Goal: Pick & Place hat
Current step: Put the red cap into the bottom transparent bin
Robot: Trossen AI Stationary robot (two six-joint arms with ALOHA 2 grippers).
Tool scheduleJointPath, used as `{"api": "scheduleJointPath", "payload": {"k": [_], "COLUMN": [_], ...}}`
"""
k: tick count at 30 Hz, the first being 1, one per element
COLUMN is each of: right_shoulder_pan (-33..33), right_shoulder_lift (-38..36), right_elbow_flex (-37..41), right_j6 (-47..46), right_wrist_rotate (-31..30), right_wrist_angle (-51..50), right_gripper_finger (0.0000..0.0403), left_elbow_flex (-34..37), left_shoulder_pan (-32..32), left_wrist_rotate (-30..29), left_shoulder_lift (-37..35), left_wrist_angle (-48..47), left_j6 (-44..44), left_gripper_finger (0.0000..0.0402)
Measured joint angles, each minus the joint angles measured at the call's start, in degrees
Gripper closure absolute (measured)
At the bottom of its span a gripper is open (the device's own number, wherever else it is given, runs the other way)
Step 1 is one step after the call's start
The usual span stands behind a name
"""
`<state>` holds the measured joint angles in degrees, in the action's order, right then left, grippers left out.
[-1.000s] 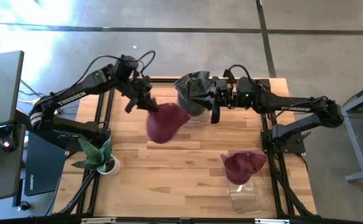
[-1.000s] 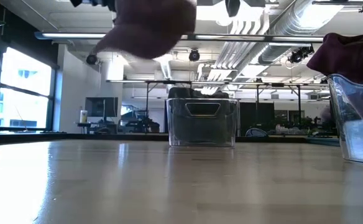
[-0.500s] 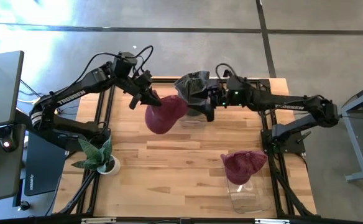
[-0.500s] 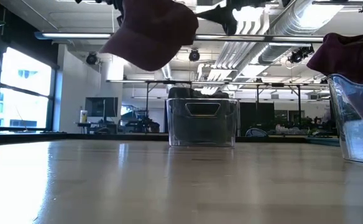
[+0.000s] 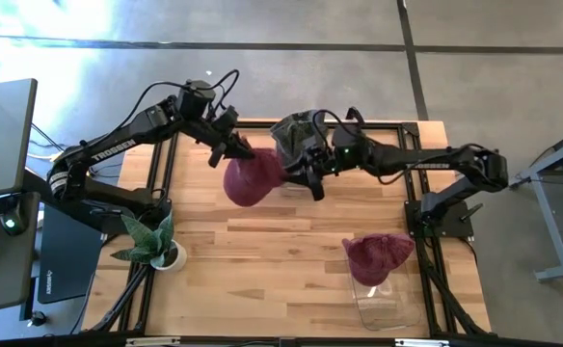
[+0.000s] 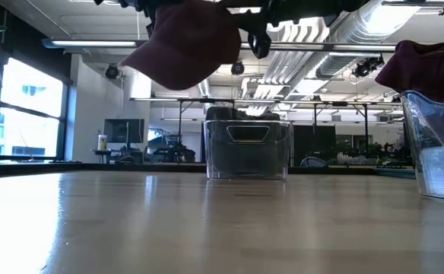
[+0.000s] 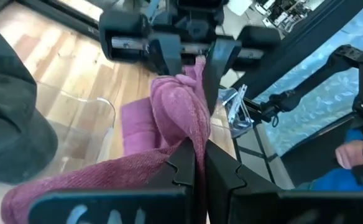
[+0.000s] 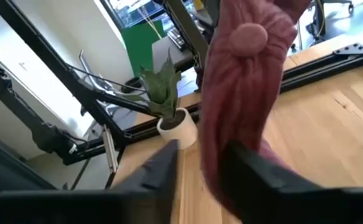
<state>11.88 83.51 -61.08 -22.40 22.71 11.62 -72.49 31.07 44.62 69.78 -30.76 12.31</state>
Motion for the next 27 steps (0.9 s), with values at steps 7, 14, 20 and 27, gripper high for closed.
{"api": "scheduleJointPath", "payload": {"k": [7, 14, 20, 27], "right_shoulder_pan": [-0.71, 0.59, 1.27, 1.24], "right_shoulder_lift": [-0.77, -3.37, -3.38, -3.38], "right_elbow_flex": [0.00, 0.00, 0.00, 0.00], "right_j6": [-0.17, -2.68, -2.53, -1.06], "right_wrist_rotate": [1.83, 20.46, 20.77, 22.81], "right_wrist_angle": [1.71, 1.95, 1.50, 3.21], "right_gripper_finger": [0.0383, 0.0397, 0.0399, 0.0399], "left_elbow_flex": [0.00, 0.00, 0.00, -0.02], "left_shoulder_pan": [0.02, 0.03, -0.69, -8.27], "left_wrist_rotate": [-0.83, 1.36, 0.84, -3.48], "left_shoulder_lift": [0.00, 0.00, 0.00, 3.75], "left_wrist_angle": [0.95, 0.21, 0.78, 1.10], "left_j6": [-1.31, -8.45, -11.06, -15.13], "left_gripper_finger": [0.0384, 0.0271, 0.0163, 0.0145]}}
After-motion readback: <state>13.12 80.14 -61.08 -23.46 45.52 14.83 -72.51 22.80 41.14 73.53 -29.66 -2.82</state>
